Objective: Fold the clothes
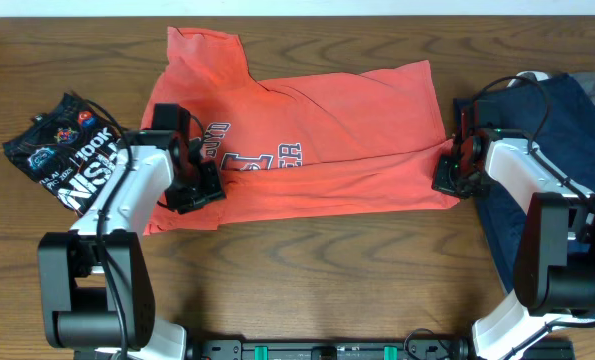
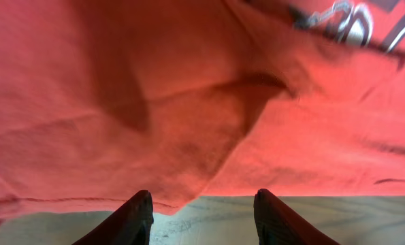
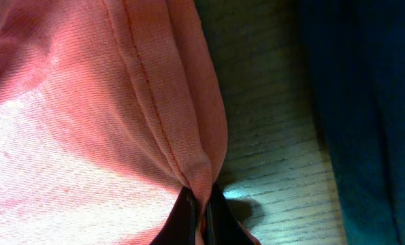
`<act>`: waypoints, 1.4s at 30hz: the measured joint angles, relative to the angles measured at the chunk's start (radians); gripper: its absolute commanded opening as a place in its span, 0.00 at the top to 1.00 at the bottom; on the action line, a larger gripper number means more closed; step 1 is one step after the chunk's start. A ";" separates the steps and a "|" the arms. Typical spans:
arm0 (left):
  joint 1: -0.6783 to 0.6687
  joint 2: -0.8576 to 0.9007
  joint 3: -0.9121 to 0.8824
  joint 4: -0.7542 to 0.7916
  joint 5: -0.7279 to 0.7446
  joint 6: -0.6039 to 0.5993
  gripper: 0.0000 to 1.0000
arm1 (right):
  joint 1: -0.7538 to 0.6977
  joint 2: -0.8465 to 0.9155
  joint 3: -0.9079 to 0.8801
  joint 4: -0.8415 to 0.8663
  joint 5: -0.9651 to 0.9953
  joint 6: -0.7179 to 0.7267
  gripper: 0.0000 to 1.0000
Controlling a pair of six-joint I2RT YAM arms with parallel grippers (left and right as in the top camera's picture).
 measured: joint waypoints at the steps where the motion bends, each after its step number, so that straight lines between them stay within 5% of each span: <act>1: -0.009 0.000 -0.006 0.003 -0.007 0.003 0.50 | 0.000 0.000 0.000 -0.001 0.000 0.001 0.98; 12: -0.060 0.017 -0.032 0.087 -0.140 0.010 0.61 | 0.000 0.000 0.000 -0.008 0.003 0.004 0.99; 18: -0.073 0.018 -0.032 0.074 -0.158 0.011 0.49 | 0.000 -0.001 0.000 -0.014 0.006 0.004 0.99; 27: -0.130 0.018 -0.069 0.105 -0.180 0.010 0.49 | 0.000 -0.001 0.000 -0.014 0.006 0.004 0.99; 29: -0.129 0.018 -0.090 0.124 -0.190 0.009 0.58 | 0.000 -0.001 0.000 -0.014 0.006 0.004 0.99; 32: -0.129 0.018 -0.108 0.144 -0.203 0.005 0.94 | 0.000 -0.001 0.000 -0.014 0.006 0.004 0.99; 42: -0.129 0.019 -0.030 0.156 -0.210 0.011 0.94 | 0.000 -0.001 0.000 -0.026 0.011 0.004 0.99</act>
